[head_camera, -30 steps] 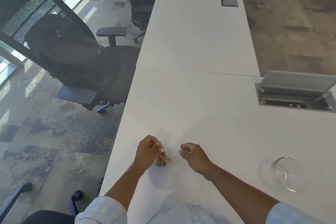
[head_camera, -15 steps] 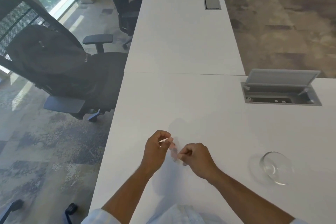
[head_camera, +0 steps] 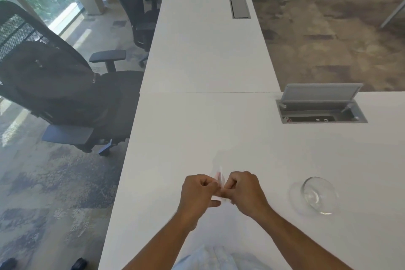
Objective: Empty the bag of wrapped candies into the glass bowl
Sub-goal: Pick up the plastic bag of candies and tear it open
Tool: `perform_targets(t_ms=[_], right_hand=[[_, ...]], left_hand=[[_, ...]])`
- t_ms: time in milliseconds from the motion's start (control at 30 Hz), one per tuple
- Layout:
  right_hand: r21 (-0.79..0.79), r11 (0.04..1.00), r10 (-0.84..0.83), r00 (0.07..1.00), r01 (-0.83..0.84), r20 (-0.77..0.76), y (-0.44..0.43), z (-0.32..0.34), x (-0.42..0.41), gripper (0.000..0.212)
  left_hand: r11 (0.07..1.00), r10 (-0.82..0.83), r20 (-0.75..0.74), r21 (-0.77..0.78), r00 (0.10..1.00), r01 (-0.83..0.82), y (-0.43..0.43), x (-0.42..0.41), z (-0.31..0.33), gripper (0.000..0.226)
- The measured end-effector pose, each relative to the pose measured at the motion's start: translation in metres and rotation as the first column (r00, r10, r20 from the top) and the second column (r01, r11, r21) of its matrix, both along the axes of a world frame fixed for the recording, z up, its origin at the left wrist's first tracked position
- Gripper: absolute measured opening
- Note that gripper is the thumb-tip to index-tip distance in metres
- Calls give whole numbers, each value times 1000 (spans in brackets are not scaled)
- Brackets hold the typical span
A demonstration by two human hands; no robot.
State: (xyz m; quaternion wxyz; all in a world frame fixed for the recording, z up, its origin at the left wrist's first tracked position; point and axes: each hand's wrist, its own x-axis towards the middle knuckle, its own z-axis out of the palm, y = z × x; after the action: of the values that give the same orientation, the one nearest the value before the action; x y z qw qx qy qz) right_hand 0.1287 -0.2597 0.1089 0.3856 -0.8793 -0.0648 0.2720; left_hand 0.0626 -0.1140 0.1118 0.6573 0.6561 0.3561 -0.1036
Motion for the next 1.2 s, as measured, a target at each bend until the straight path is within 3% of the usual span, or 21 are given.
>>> perform_targets(t_ms=[233, 367, 467, 567, 800, 1067, 1200], right_hand=[[-15, 997, 73, 994, -72, 84, -2, 3, -13, 38], [-71, 987, 156, 976, -146, 152, -4, 7, -16, 14], [-56, 986, 163, 970, -155, 183, -3, 10, -20, 9], [10, 994, 101, 973, -105, 206, -3, 13, -22, 12], [122, 992, 14, 995, -26, 100, -2, 21, -18, 7], [93, 996, -20, 995, 10, 99, -4, 20, -13, 19], [91, 995, -61, 991, 50, 119, -5, 17, -13, 19]], left_hand=[[993, -17, -1, -117, 1000, 16, -4, -5, 9, 39], [979, 15, -32, -201, 999, -21, -1, -6, 12, 21], [967, 49, -39, -247, 998, -57, 2, -6, 13, 20], [971, 56, -33, -231, 998, -62, 5, -6, 15, 19], [982, 18, 26, -191, 1000, -13, 10, -4, 14, 22], [992, -124, 83, 1, 989, 124, 13, -3, 14, 24], [979, -202, 64, 42, 977, 200, 17, 1, 15, 14]])
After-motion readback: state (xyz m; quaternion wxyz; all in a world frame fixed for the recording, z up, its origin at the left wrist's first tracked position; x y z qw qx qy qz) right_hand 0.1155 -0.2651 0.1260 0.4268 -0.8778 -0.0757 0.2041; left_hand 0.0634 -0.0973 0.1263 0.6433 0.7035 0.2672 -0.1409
